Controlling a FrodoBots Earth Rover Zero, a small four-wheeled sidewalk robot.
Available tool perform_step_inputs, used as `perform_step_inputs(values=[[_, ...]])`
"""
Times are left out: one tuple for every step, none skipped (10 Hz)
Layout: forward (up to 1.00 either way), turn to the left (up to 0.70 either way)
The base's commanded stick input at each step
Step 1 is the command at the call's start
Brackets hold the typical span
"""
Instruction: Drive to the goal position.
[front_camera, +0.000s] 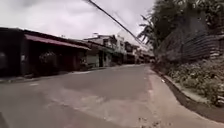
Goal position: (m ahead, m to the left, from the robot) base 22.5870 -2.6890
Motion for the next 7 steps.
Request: perform_step_inputs(values=[[1.00,0.00],[1.00,0.00],[1.00,0.00],[1.00,0.00],[1.00,-0.14],[1.00,-0.40],[1.00,-0.40]])
